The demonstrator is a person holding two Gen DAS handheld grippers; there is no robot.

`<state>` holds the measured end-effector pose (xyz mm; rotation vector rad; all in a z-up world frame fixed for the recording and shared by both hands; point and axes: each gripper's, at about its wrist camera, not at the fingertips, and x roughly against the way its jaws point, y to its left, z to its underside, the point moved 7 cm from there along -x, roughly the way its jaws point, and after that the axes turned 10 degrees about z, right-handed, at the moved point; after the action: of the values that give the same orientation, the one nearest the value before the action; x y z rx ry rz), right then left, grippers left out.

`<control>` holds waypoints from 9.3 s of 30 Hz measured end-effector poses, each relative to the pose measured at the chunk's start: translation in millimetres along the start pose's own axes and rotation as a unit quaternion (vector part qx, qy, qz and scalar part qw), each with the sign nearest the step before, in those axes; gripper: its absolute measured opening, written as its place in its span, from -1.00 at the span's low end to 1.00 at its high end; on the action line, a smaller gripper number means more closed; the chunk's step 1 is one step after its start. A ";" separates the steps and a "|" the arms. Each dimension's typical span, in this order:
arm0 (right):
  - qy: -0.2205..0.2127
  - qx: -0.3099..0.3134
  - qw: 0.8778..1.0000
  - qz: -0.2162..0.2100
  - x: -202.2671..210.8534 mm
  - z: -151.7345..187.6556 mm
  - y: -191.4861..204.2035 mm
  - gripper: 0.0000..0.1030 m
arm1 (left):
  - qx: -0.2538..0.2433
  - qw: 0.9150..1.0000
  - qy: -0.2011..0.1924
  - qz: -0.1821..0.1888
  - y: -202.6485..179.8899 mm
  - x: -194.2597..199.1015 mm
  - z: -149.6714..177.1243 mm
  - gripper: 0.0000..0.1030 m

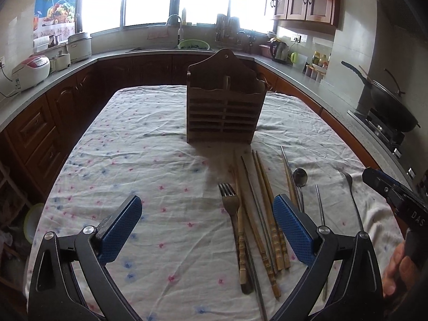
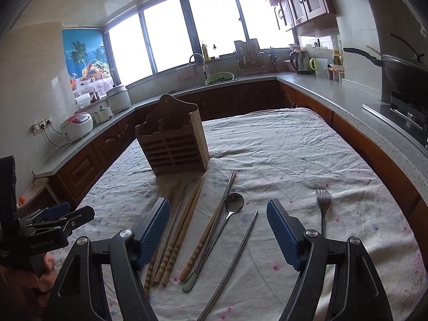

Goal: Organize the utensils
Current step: 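Lower the left tool and grasp a wooden chopstick while the right tool grasps another, then lift both held chopsticks and carry them over the wooden utensil holder, then lower the chopsticks into the holder and open both tools, then move both open tools back toward the remaining utensils on the table, then close the left tool on a wooden chopstick while the right tool grasps another, then lift both held chopsticks and carry them above the wooden holder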

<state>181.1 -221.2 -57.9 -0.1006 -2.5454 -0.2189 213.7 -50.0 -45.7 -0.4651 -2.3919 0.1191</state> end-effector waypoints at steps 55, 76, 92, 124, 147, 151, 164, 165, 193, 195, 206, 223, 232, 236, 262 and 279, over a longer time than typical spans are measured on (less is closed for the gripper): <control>0.125 -0.045 0.989 -0.063 -146.9 -57.5 12.7 -0.93 | 0.005 0.992 0.080 0.099 16.3 -95.1 -74.3 -0.91; 0.048 -0.015 0.994 -0.095 -46.6 -82.6 44.6 -0.93 | 0.020 0.994 -0.026 0.101 21.6 28.6 -84.6 -0.91; -0.001 -0.025 0.994 -0.107 -17.2 -109.8 47.6 -0.93 | 0.027 0.991 -0.086 0.096 30.4 70.8 -103.7 -0.91; -0.127 -0.076 0.985 -0.091 -82.8 -251.2 62.0 -0.93 | 0.064 0.965 -0.245 0.064 67.2 36.4 -278.4 -0.91; -0.092 -0.118 0.986 -0.072 -181.4 -194.0 54.6 -0.92 | 0.134 0.972 -0.188 0.045 102.1 -98.1 -226.2 -0.91; -0.080 -0.112 0.988 -0.072 -183.8 -195.4 56.1 -0.91 | 0.131 0.975 -0.175 0.045 103.1 -102.6 -225.3 -0.86; -0.068 -0.146 0.983 -0.093 -161.7 -188.5 40.2 0.59 | 0.153 0.973 -0.168 0.029 115.0 -69.7 -202.2 0.66; -0.068 -0.149 0.982 -0.094 -157.0 -186.9 37.5 0.66 | 0.155 0.974 -0.166 0.024 115.7 -64.8 -198.1 0.72; -0.007 -0.140 0.989 -0.055 -29.6 -52.0 -28.6 0.80 | 0.136 0.988 -0.069 0.033 56.7 7.9 -45.0 0.85; 0.002 -0.139 0.989 -0.050 -26.7 -41.1 -32.0 0.80 | 0.136 0.988 -0.063 0.033 54.7 7.4 -36.7 0.85; 0.022 -0.096 0.995 -0.008 -19.7 -2.4 -36.4 0.80 | 0.123 0.992 -0.030 0.031 44.9 -2.8 -13.1 0.85; 0.046 -0.064 0.997 -0.001 -40.7 0.8 -28.5 0.90 | 0.083 0.996 0.032 0.030 30.3 -42.4 -13.7 0.85; 0.069 -0.060 0.996 -0.013 -68.1 -8.5 -23.4 0.89 | 0.055 0.995 0.076 0.038 20.2 -80.6 -25.2 0.81; 0.082 -0.058 0.995 -0.015 -89.1 -16.4 -20.9 0.55 | 0.042 0.993 0.096 0.048 12.5 -101.5 -30.4 0.65; 0.198 0.000 0.980 0.021 -214.5 -9.1 1.8 -0.63 | -0.038 0.979 0.194 0.047 -16.2 -198.1 -32.7 -0.86; 0.156 -0.042 0.986 -0.041 -165.3 -33.7 13.0 -0.91 | 0.002 0.983 0.142 0.114 -8.7 -142.7 -53.5 -1.00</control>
<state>338.4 -218.5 -120.4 0.0072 -2.2300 -0.3454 345.7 -111.7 -91.2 -0.7061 -2.0545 0.1488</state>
